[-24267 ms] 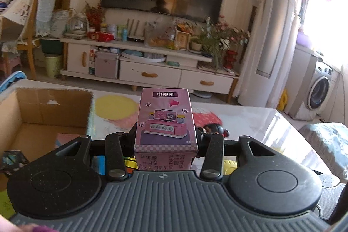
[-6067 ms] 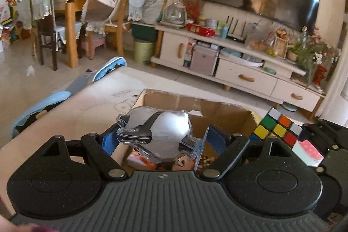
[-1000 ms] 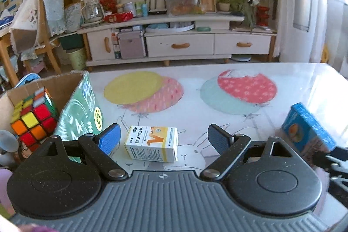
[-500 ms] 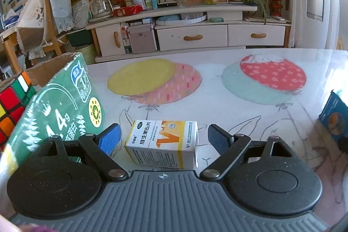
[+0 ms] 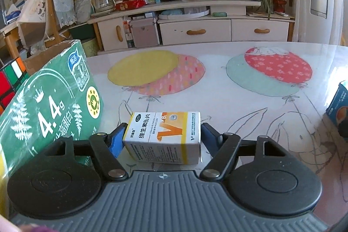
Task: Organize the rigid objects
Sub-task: 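Grasp the white-and-orange vitamin box with the left gripper while the right gripper holds the blue box, then carry the vitamin box into the cardboard box with the left gripper while the right gripper carries the blue box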
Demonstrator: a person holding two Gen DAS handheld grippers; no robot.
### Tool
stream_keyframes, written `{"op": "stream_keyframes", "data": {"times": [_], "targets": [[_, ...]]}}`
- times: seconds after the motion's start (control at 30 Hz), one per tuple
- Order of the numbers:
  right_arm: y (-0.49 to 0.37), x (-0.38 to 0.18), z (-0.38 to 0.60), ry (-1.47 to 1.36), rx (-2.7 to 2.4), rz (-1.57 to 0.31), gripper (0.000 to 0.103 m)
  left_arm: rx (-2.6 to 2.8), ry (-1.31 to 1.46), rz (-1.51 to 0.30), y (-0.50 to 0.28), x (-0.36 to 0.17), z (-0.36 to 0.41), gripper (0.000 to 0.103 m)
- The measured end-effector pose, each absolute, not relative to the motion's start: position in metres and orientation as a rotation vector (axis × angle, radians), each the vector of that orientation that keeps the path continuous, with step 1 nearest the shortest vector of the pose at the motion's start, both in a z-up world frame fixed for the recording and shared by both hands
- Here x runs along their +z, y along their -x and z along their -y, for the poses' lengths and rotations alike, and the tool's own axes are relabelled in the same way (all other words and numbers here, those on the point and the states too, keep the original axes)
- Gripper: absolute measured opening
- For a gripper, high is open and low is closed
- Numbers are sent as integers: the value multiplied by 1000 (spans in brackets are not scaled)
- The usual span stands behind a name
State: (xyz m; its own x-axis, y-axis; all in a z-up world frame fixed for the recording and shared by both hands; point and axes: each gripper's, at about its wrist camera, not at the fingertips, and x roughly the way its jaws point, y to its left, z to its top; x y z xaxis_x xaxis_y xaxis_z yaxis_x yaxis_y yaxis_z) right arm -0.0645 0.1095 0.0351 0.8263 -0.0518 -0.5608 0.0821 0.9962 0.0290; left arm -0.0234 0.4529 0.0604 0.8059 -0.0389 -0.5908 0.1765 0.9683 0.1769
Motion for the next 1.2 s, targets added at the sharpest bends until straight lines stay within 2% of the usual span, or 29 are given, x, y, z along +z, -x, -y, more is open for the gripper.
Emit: {"op": "stream_keyframes", "data": {"times": [0.13,1.2], "targets": [[65,34,-110,-39,-73,-595,24,-117,-229,-630,29,60,-455,88],[111,45,-151,-49,-30,-613,23,-208,-182,-650,91,79,-457,88]]}}
